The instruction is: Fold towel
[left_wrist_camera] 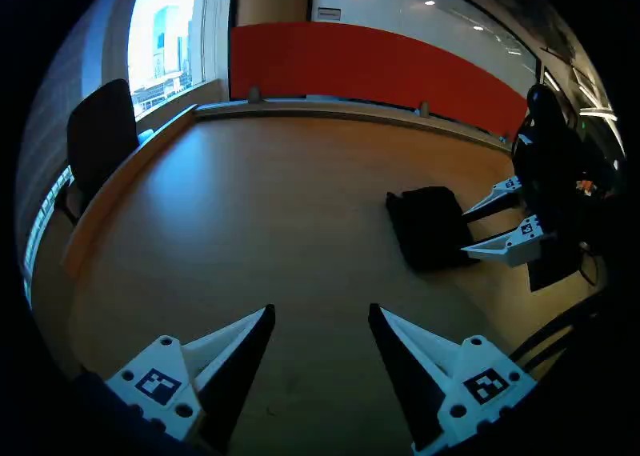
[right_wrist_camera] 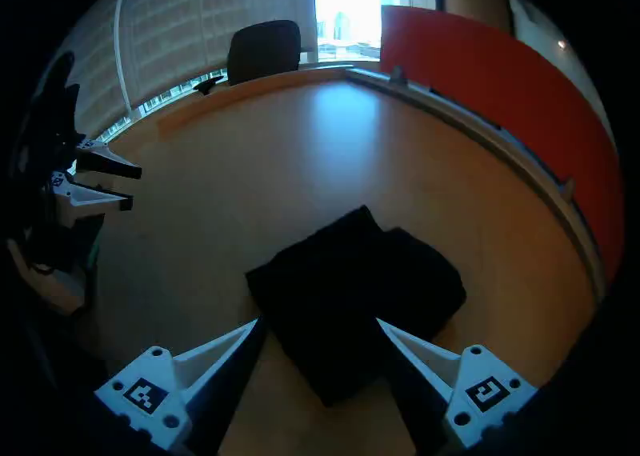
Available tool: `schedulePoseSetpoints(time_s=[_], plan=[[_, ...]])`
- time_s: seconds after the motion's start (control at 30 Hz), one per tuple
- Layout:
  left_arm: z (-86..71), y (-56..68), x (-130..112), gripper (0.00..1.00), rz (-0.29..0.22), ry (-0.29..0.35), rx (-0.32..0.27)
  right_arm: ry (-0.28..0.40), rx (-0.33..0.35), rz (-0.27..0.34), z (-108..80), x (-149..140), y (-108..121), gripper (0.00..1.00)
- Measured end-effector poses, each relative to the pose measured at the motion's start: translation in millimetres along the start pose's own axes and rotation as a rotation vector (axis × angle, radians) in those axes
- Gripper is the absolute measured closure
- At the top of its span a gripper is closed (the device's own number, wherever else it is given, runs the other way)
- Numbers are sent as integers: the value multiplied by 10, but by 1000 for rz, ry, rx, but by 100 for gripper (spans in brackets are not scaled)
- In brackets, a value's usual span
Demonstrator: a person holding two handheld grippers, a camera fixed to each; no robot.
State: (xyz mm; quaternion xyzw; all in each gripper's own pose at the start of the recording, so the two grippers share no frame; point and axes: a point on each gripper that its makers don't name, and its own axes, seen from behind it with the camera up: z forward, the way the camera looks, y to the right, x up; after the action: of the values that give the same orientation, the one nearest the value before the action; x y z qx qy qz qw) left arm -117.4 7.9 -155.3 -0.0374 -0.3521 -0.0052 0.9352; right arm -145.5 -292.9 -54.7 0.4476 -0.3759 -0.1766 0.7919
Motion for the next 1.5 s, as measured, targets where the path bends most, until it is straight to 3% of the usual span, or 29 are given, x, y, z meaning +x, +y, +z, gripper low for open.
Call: schedulePoseSetpoints(time_s=[0.4,0.93,1.5], plan=[[19,40,22,14,7,0,-9,-10,-61,69,-156,-244,97,6],[35,68,0,14,4,-8,-12,-79,-89,116,-182,-592,120,7],[46,101,20,14,1,-5,-19,-99,-94,141,-164,-721,115,48]])
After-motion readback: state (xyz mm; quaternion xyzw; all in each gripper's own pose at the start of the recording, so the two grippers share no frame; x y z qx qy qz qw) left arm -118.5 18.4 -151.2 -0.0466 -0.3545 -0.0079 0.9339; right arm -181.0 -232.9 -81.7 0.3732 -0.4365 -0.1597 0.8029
